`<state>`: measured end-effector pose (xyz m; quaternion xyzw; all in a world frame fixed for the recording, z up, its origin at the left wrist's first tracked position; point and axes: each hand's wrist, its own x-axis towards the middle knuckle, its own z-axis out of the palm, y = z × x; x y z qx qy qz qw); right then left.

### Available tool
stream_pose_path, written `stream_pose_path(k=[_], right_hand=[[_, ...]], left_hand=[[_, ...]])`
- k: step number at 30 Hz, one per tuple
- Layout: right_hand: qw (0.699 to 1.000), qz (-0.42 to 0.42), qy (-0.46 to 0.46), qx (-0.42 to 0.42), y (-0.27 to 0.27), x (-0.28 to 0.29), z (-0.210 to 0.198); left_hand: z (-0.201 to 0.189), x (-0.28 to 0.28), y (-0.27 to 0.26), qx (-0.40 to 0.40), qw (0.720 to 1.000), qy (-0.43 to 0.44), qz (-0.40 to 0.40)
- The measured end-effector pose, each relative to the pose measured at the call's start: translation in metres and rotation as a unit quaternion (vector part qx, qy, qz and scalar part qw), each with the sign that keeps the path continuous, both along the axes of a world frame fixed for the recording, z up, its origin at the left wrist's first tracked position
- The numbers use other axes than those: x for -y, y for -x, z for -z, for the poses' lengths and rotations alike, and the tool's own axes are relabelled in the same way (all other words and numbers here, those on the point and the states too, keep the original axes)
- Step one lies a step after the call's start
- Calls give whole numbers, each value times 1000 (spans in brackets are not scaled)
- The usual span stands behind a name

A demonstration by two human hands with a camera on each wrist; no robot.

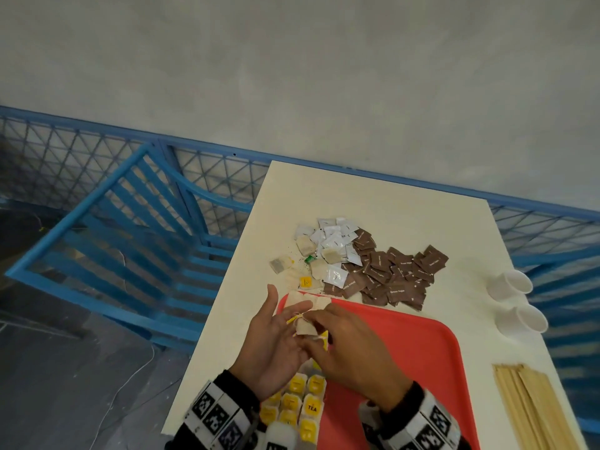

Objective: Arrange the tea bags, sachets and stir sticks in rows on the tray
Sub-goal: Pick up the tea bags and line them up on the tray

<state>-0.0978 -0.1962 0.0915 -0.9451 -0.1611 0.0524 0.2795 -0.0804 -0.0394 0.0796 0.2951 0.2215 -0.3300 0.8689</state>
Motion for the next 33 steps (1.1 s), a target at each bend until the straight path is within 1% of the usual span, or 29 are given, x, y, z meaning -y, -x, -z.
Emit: stream_pose_path(k=[4,6,7,9,11,13,14,16,19,23,26,29,31,33], right_hand=[[1000,-1,4,27,3,12,2],[1000,5,-17,22,2,14,2],[999,11,-40,18,1,15,2],[993,40,-109,7,1,18,2],[977,74,-195,-37,1,21,2],[956,84,-266,-91,1,23,2],[948,87,-286,-107,1,23,2],[938,87,-310,-128,1,24,2],[925,73,-342,-148,1,23,-2],[922,98,-364,-92,-2,24,-7],[915,117,-378,-80,-2,25,-12],[905,128,-396,-84,-2,29,-14],[916,126,-374,-76,-4,32,-17],[924,124,-357,-62,-7,33,-25]], left_hand=[[0,8,2,4,1000,-6,-1],[0,10,4,41,998,-38,-2],[1,10,6,72,995,-69,7],[0,11,10,148,975,-160,33],[-4,10,13,207,947,-242,39],[-8,10,14,239,928,-285,21],[-11,10,14,248,922,-298,11],[-15,10,14,261,913,-314,0],[-19,8,11,263,913,-312,-4],[-22,4,6,256,928,-269,12],[-20,4,5,265,930,-253,40],[-19,6,4,290,914,-279,49],[-20,8,2,316,898,-300,63],[-24,8,-3,359,869,-330,82]])
